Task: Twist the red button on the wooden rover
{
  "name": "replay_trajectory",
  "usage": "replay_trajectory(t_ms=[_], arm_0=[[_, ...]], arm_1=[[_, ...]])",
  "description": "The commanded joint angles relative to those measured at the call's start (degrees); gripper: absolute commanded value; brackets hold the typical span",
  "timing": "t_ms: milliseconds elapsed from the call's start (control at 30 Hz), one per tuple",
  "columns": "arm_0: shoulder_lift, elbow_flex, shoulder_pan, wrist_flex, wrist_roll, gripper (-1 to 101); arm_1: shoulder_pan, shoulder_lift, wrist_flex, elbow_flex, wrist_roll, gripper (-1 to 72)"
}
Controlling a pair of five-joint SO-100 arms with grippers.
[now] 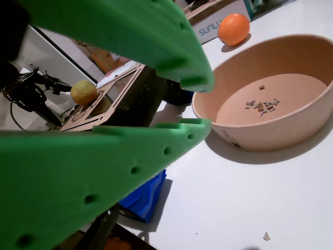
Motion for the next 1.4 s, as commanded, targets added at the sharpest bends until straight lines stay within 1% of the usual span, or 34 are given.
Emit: replay_trajectory(t_ms=[0,33,167,400,800,900,1067,1233,1367], arm_0=[[3.08,-1.67,2.55,0.97,0.26,0],[2.99,-1.67,2.55,1.05,0.26,1],[2.99,-1.67,2.55,0.97,0.26,10],[2.72,-1.67,2.37,0.97,0.18,19],[10.20,-1.67,2.29,4.48,0.09,21],[12.83,-1.67,2.55,6.06,0.00,20],[20.30,-1.14,2.64,9.93,-1.58,14],[29.53,-0.97,2.11,11.87,-10.55,8],[34.63,-0.97,1.93,12.57,-21.01,1]], arm_1=[[0.44,0.00,-0.26,-0.18,0.35,3.3],[0.44,0.00,-0.26,-0.18,0.35,3.3],[0.44,0.00,-0.26,-0.18,0.35,3.3],[0.44,0.00,-0.26,-0.18,0.35,3.3],[0.44,0.00,-0.26,-0.18,0.35,3.3],[0.44,0.00,-0.26,-0.18,0.35,3.3],[0.44,0.00,-0.26,-0.18,0.35,3.3],[0.44,0.00,-0.26,-0.18,0.35,3.3],[0.44,0.00,-0.26,-0.18,0.35,3.3]])
